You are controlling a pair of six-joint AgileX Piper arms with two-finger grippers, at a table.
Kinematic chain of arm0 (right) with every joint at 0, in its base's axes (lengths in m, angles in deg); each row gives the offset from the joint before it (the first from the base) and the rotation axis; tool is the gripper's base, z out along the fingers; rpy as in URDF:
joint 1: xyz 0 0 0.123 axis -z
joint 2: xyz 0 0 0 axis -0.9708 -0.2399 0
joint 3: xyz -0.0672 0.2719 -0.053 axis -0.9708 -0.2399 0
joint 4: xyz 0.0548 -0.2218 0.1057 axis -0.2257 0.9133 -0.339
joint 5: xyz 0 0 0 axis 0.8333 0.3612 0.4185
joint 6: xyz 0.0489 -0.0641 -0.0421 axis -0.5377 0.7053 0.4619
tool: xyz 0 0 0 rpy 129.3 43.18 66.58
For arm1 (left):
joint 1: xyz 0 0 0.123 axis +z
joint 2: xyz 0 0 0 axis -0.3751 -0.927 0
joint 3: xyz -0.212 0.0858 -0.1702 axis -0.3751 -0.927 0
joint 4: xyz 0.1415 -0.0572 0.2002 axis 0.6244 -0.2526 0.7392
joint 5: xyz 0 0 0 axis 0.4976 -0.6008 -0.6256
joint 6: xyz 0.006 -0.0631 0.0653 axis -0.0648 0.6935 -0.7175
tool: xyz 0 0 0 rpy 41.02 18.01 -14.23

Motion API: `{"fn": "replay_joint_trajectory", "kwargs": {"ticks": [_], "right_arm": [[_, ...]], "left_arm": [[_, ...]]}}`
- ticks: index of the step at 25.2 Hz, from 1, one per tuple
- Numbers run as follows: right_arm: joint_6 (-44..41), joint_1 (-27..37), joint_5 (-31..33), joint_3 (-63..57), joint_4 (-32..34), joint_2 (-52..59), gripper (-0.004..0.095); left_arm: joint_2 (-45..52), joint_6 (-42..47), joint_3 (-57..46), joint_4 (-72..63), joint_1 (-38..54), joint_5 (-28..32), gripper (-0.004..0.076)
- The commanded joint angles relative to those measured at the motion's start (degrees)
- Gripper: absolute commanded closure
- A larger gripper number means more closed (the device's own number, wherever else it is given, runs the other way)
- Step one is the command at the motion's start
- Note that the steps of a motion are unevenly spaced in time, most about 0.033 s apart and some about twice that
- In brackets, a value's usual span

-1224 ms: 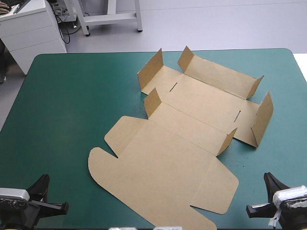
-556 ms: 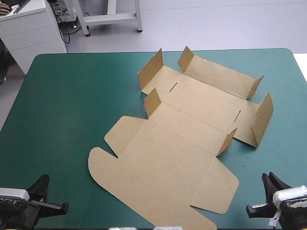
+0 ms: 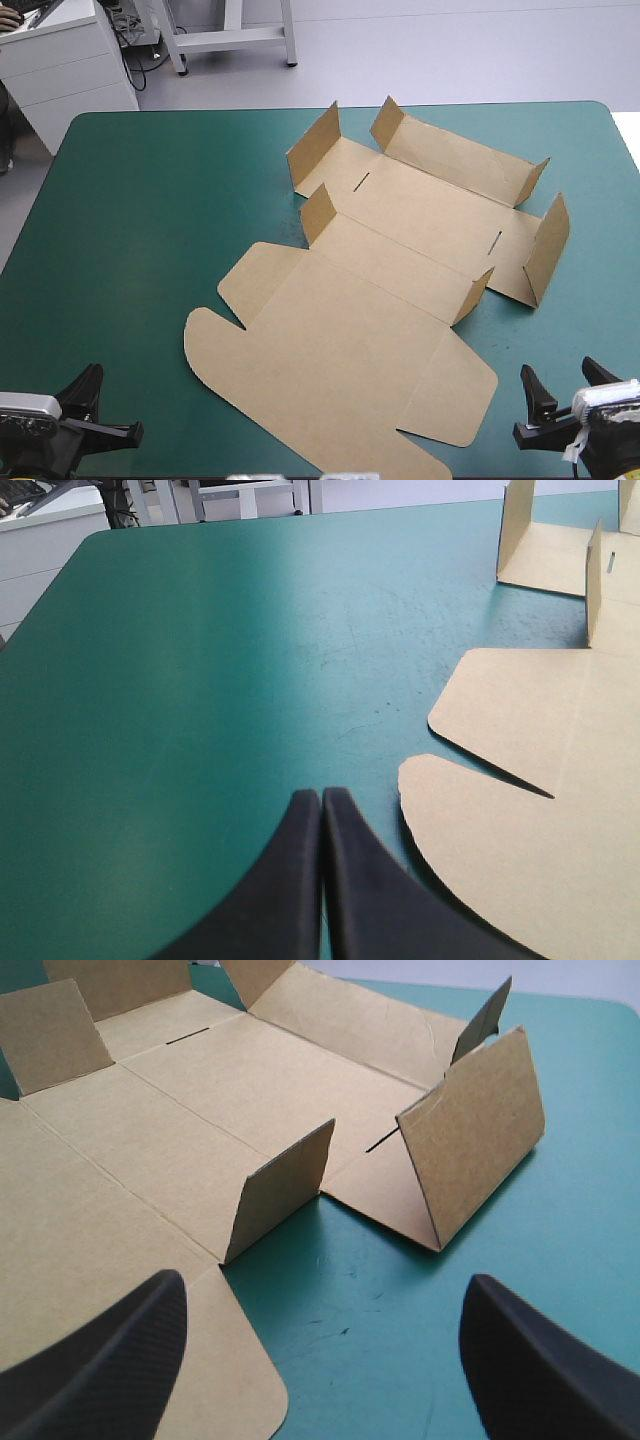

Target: Fold the box

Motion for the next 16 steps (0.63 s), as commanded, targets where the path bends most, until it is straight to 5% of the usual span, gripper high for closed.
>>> {"fn": "replay_joint_trajectory", "kwargs": {"ticks": [1, 16], "right_arm": [[-7.9, 0.0, -2.5, 6.2, -0.4, -6.7, 0.0203], [-21.8, 0.0, 8.7, 33.4, -4.5, -51.6, 0.0213]], "left_arm": [[1.0, 0.6, 1.0, -0.5, -0.3, 4.3, 0.0756], [1.0, 0.6, 1.0, -0.5, -0.3, 4.3, 0.0756]]}}
